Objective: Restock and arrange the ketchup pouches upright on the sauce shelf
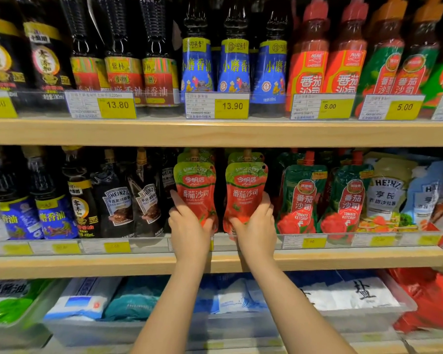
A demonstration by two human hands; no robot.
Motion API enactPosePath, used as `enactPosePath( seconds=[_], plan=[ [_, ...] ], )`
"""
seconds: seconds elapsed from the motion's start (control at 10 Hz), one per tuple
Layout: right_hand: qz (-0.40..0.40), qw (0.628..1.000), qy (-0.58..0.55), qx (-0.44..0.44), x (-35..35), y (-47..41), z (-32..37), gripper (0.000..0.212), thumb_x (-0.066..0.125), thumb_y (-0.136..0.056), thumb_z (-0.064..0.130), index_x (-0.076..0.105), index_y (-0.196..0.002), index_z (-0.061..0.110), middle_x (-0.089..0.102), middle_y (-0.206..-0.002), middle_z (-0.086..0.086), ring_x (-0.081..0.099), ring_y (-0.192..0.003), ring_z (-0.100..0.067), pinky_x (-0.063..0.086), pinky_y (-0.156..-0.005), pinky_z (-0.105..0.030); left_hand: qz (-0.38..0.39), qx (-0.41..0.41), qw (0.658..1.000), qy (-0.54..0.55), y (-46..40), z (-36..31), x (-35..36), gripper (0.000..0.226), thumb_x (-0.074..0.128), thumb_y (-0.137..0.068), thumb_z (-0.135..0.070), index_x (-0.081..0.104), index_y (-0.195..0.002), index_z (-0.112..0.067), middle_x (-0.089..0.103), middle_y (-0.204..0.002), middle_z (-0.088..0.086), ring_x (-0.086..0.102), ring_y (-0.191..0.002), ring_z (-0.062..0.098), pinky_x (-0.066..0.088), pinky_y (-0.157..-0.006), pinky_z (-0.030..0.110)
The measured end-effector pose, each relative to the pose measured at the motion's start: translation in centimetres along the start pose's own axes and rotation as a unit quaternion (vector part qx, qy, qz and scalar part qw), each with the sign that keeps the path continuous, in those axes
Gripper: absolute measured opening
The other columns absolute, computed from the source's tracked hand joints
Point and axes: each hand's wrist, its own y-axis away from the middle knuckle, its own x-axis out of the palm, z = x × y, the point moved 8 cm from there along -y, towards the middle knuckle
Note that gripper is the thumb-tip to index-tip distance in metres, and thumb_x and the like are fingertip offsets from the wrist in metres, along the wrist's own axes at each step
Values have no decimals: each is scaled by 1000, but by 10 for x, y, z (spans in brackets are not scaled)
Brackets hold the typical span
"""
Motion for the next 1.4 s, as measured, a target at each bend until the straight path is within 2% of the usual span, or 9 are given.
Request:
enactPosePath(
  seconds=[0.1, 0.2, 0.3, 0.4, 0.6, 0.9, 1.2, 1.3, 1.4],
  plan=[
    [5, 997, -69, -43, -17, 10, -6, 85, 70, -72, 48, 24, -137, 17, 42, -131, -3, 42, -121, -19, 47, -89, -36, -85, 76, 993, 6, 23, -16, -16, 85, 72, -75, -38, 29, -133, 6, 41, -129, 25, 36, -125, 38, 37, -100, 44],
    [-62, 989, -102, -93, -64, 14, -31, 64, 62, -77, 51, 38, -129, 22, 46, -124, 7, 42, -115, -7, 39, -90, -23, -101, 227, 967, 60, 75, -69, 0, 78, 69, -77, -38, 32, -136, -5, 46, -133, 15, 39, -125, 27, 39, -101, 39],
    [-148, 985, -64, -55, -111, -1, -76, 60, 68, -78, 40, 40, -126, 15, 48, -123, -2, 41, -116, -17, 33, -94, -24, -38, 250, 962, 105, 106, -118, 41, 72, 67, -80, -35, 32, -137, -9, 46, -136, 12, 43, -126, 25, 43, -98, 35],
    [-183, 983, -27, -1, -139, -26, -106, 74, 72, -75, 36, 33, -133, 10, 42, -134, -11, 35, -125, -25, 34, -101, -37, -6, 196, 978, 74, 103, -148, 67, 75, 66, -81, -36, 26, -139, -10, 38, -140, 16, 40, -128, 30, 46, -93, 36],
    [-117, 991, -4, 67, -133, -60, -142, 89, 76, -70, 35, 25, -136, 2, 40, -137, -19, 34, -128, -34, 35, -104, -46, 39, 110, 993, -5, 88, -160, 103, 63, 62, -82, -44, 29, -127, -14, 40, -129, 17, 52, -104, 29, 50, -79, 36],
    [-138, 988, 12, 67, -125, -67, -146, 59, 75, -71, 34, 38, -109, 9, 51, -112, -14, 47, -108, -33, 44, -83, -41, 45, 103, 993, -21, 79, -154, 117, 53, 50, -92, -34, 25, -131, -10, 46, -122, 15, 52, -105, 28, 49, -73, 34],
    [-125, 990, -13, 56, -125, -57, -145, 79, 74, -72, 41, 33, -128, 3, 45, -127, -17, 40, -121, -32, 39, -96, -41, 31, 136, 990, 32, 89, -153, 104, 53, 60, -86, -39, 37, -118, -4, 43, -122, 17, 48, -110, 30, 50, -81, 33],
    [-132, 989, -66, -18, -135, -41, -144, 79, 68, -77, 42, 27, -137, 11, 39, -135, -8, 34, -127, -20, 33, -102, -29, -26, 241, 964, 112, 113, -152, 87, 51, 60, -83, -41, 41, -114, -6, 44, -126, 17, 42, -121, 30, 46, -91, 33],
    [-79, 990, -84, -78, -146, -28, -140, 57, 65, -83, 30, 37, -131, 16, 42, -121, 7, 39, -112, -3, 28, -91, -4, -7, 315, 946, 79, 123, -155, 78, 48, 52, -85, -47, 42, -117, -13, 51, -122, 6, 45, -115, 20, 41, -91, 30]
  ],
)
